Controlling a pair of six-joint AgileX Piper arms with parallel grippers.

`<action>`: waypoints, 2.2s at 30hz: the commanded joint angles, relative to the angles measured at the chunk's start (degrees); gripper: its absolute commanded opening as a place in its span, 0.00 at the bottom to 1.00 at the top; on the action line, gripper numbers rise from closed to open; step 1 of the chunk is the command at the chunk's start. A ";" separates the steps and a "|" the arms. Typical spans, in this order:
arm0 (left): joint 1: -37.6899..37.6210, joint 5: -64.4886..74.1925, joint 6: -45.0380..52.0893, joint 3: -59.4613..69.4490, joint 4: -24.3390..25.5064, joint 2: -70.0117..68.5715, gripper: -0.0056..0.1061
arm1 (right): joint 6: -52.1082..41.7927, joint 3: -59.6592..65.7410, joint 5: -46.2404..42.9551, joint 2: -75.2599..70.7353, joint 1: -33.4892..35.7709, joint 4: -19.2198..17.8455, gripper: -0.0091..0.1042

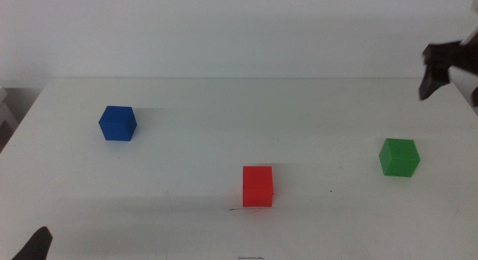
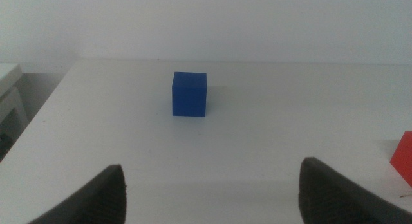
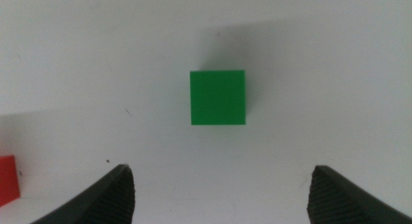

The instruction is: Stack red cubes first, then green, then blue cubes in a specific spot.

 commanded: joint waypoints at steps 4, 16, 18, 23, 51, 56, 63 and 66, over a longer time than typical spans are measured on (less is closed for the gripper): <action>0.20 -4.49 -0.30 -0.07 -0.59 -1.48 0.85 | -1.31 -1.63 -0.96 2.96 -0.41 0.49 0.91; 0.20 -4.49 -0.30 -0.07 -0.59 -1.48 0.85 | -1.31 -1.63 -5.00 12.90 -0.41 0.34 0.91; 0.20 -4.49 -0.30 -0.07 -0.59 -1.48 0.85 | -1.31 -1.63 -5.80 14.13 -0.41 0.39 0.91; 0.20 -4.49 -0.30 -0.07 -0.59 -1.48 0.85 | -1.31 -1.63 -8.07 16.56 -0.36 0.63 0.91; 0.20 -4.49 -0.30 -0.07 -0.59 -1.48 0.85 | 7.55 -1.63 0.54 8.59 9.12 -3.99 0.07; 0.20 -4.49 -0.30 -0.07 -0.59 -1.48 0.85 | 13.97 -1.68 2.92 3.62 15.82 -2.43 0.07; 0.20 -4.49 -0.30 -0.07 -0.59 -1.48 0.85 | 19.85 -2.31 2.25 4.43 25.80 -2.19 0.07; 0.20 -4.49 -0.30 -0.07 -0.59 -1.48 0.85 | 21.15 -2.31 2.51 5.95 27.70 -2.19 0.07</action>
